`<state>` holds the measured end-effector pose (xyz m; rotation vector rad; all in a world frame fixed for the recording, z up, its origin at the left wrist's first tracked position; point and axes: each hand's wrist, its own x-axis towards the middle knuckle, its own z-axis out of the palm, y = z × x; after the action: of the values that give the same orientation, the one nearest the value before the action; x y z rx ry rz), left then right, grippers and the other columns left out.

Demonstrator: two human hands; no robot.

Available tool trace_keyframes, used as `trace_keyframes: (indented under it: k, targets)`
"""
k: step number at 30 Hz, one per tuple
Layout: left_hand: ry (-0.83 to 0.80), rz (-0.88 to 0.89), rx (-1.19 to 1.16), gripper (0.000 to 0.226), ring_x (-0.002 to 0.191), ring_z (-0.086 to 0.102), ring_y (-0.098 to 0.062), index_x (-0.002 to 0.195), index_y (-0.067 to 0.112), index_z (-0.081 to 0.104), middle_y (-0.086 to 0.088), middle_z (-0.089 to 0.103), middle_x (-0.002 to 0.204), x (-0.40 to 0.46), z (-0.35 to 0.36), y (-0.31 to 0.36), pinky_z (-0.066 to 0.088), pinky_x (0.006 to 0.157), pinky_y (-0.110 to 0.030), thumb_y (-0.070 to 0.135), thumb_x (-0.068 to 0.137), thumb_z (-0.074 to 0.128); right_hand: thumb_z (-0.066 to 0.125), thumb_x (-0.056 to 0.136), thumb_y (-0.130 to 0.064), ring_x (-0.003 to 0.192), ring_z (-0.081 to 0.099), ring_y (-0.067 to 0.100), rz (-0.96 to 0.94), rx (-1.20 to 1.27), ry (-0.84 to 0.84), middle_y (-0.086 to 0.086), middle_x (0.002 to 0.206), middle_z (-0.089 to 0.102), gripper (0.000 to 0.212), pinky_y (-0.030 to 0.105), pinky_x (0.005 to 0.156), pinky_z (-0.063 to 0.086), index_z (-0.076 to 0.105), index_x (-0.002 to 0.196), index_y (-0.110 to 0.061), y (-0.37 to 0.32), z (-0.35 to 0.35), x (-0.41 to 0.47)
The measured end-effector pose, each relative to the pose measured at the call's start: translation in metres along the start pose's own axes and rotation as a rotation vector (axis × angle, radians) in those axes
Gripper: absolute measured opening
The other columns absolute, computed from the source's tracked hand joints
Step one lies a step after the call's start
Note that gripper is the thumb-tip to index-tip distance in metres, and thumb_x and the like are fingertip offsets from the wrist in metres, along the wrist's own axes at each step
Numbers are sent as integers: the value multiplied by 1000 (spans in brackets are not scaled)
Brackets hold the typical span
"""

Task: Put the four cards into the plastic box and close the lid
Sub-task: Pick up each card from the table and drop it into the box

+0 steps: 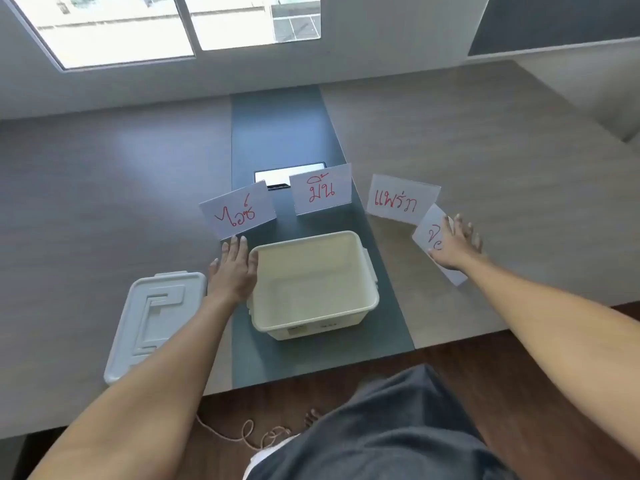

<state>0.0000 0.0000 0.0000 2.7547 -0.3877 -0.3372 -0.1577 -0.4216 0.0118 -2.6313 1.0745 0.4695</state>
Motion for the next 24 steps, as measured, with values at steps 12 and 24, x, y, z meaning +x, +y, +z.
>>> trace_keyframes:
  k: [12,24]
  targets:
    - [-13,-40,-38,59,154,8,-18,159,21,4,2,13,166,-12,15,2,13,120,-44,44,104,9,56,92,-13,131,38,41,69,6,69,20,149,28,87,49,108,29,-1,157,-18,-1,-1,-2]
    - [-21,-49,-37,59,153,11,-21,159,22,0,-4,20,165,-15,14,6,20,116,-47,44,104,7,54,88,-2,89,62,34,-13,8,72,17,112,64,14,34,67,46,55,102,-5,-38,-17,-27]
